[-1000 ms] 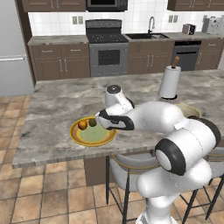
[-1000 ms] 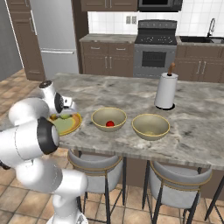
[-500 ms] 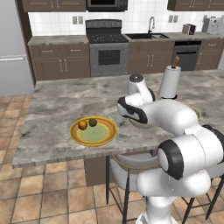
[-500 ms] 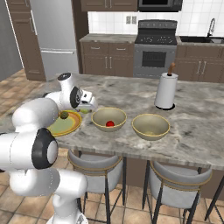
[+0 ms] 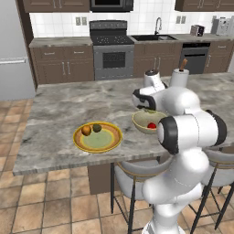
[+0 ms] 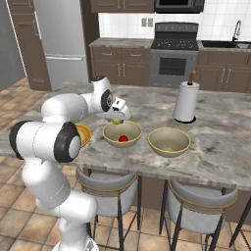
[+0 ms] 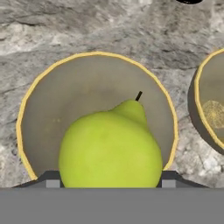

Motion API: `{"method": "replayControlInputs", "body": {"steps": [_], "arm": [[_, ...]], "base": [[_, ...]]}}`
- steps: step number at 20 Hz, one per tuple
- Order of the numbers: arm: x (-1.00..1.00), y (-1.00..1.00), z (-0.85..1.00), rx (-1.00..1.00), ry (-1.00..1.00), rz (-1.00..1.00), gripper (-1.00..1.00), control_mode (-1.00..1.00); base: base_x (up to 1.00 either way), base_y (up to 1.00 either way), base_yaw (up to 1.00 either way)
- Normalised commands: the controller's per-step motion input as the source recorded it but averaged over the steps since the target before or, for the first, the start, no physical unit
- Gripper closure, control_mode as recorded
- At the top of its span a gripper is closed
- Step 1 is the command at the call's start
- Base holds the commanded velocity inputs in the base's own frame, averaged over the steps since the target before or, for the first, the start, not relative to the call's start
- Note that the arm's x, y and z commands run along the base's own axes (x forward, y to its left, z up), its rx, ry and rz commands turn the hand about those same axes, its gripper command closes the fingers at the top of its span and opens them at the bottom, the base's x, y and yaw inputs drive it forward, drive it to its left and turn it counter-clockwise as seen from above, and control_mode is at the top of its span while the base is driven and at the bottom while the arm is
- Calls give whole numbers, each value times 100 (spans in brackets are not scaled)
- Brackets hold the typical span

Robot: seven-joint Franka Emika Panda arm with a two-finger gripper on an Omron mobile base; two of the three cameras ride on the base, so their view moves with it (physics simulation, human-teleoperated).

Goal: Take the fruits from the plate on the dining counter and place two fruits in each bowl.

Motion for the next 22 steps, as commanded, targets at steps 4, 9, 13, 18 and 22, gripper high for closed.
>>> {"method": "replayControlInputs", "body": {"steps": [4,9,13,18,22], "arm": [[41,-1,-16,5,4,0,100,-100],[18,0,-25,10,2,5,100,-100],[3,0,-28,13,2,6,100,-100],[-6,0,-35,6,2,2,100,-100],[-3,4,-34,1,0,2,100,-100]], "base": [[0,0,0],[0,0,0],[0,0,0],[0,0,0],[0,0,0]]}}
